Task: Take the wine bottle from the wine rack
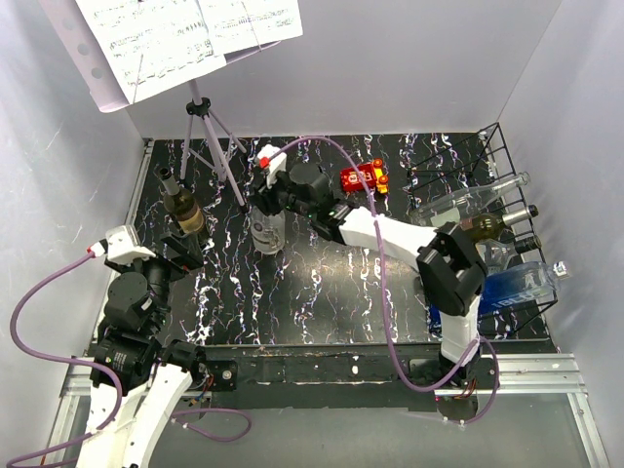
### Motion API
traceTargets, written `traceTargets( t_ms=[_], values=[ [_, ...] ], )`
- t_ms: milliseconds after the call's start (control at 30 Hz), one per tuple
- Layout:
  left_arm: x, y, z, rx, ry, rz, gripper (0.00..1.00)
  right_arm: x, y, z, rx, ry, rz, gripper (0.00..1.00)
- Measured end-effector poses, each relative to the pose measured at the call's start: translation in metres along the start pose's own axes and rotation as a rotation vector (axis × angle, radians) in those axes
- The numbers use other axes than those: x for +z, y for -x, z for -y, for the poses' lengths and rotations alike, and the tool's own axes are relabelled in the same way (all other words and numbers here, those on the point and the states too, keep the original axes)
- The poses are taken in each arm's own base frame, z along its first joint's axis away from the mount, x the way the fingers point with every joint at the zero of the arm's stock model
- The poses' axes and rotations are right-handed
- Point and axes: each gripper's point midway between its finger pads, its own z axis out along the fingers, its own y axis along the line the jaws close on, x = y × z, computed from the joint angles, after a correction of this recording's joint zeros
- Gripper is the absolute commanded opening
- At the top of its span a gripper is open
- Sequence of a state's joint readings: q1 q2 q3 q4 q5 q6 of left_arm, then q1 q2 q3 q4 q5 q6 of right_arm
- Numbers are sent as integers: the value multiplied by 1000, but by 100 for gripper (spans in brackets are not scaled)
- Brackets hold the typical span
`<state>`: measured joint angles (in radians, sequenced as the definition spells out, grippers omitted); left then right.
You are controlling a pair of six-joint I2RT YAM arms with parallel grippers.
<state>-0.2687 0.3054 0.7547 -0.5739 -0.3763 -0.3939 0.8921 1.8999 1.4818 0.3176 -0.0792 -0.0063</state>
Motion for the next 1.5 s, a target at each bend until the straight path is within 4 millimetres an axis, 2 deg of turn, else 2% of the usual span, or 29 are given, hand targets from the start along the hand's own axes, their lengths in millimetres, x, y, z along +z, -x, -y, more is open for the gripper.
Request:
traceTargets(
  t_ms=[167,333,700,867,933,1000,1100,1233,1300,1500],
  values=[
    [0,0,-2,-3,9,2,98,32,8,-23,-81,46,92,1],
    [0,0,-2,-7,11,3,98,62,17,-33,-94,62,131,1],
    [-1,2,-3,-13,16,13,98,87,22,-33,-95,62,151,3],
    [-1,2,-3,-13,17,13,98,89,23,-32,-95,58,144,47],
    [-1,2,-3,-13,16,13,98,89,22,-31,-96,53,144,56],
    [-1,2,-3,-13,16,13,98,89,33,-29,-102,37,189,62],
    [-1,2,-3,-13,16,13,98,80,53,-26,-109,15,247,70],
    [-2,2,-2,-13,12,12,98,52,77,-24,-106,-14,305,72],
    [-2,2,0,-12,0,8,98,32,86,-22,-97,-31,324,71],
    [-2,3,11,-10,-60,5,98,-49,103,-15,-32,-117,359,69]
  ],
)
